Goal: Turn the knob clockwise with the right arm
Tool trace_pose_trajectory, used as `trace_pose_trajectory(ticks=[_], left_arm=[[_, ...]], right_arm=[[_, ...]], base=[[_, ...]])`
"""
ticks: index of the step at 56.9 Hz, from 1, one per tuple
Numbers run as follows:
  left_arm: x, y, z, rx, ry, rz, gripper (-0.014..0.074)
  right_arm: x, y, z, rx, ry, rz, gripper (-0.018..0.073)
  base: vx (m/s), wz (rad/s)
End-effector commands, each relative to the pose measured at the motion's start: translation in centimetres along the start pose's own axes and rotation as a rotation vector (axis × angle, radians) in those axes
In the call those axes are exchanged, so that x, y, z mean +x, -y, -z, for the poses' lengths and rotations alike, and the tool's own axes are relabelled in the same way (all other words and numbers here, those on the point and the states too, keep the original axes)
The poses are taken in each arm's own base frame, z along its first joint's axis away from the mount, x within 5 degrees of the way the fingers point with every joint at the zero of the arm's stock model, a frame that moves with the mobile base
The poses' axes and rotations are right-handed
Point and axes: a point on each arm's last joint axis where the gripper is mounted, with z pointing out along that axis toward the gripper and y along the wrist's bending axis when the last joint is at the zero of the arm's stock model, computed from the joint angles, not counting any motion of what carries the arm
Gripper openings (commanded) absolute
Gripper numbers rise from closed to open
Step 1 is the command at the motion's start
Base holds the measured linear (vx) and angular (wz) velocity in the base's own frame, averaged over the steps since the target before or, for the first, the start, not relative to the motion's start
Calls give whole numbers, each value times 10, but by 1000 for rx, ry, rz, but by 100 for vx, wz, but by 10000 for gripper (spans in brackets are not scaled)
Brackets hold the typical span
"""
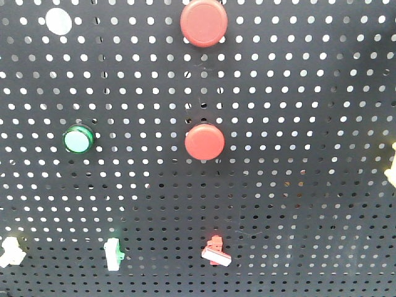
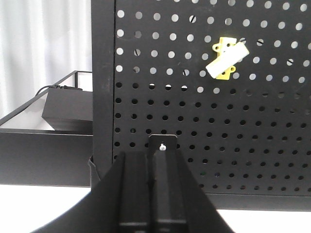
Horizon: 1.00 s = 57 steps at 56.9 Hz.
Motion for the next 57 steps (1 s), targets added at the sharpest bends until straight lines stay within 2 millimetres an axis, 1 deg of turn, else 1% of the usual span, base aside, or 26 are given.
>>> trace_pose_trajectory(ticks=[1, 7, 11, 15, 22, 34, 38, 43, 48, 52, 54, 57], left_arm=[[-3, -1, 0, -5, 69, 17, -6], [-3, -1, 0, -5, 69, 17, -6], [-3, -1, 0, -5, 69, 17, -6], [-3, -1, 0, -5, 69, 17, -6], [-3, -1, 0, -5, 69, 17, -6], [-3, -1, 0, -5, 69, 17, -6], [-3, -1, 0, -5, 69, 17, -6], [-3, -1, 0, -5, 69, 17, -6], [-3, -1, 0, -5, 69, 17, -6], [-3, -1, 0, -5, 69, 17, -6], [-3, -1, 0, -5, 69, 17, -6], [-3, -1, 0, -5, 69, 17, -6]], right_arm=[[-22, -15, 4, -77, 182, -15, 260], [-21, -15, 4, -75, 169, -15, 362], [-19, -17, 8, -76, 142, -8, 408], [-18, -20, 14, -84, 133, 11, 433], [-18, -27, 30, -93, 131, 131, 431], [-18, -37, 56, -91, 126, 248, 391], [-17, -38, 63, -80, 109, 291, 370], [-12, -37, 72, -43, 56, 372, 313], [-6, -32, 81, 20, -16, 478, 201], [-1, -25, 89, 90, -85, 618, 48], [1, -22, 92, 112, -106, 669, -11], [6, -15, 98, 139, -125, 739, -15]], base=[[0, 0], [0, 0], [0, 0], [0, 0], [0, 0], [0, 0], [0, 0], [0, 0], [0, 0], [0, 0], [0, 0], [0, 0]])
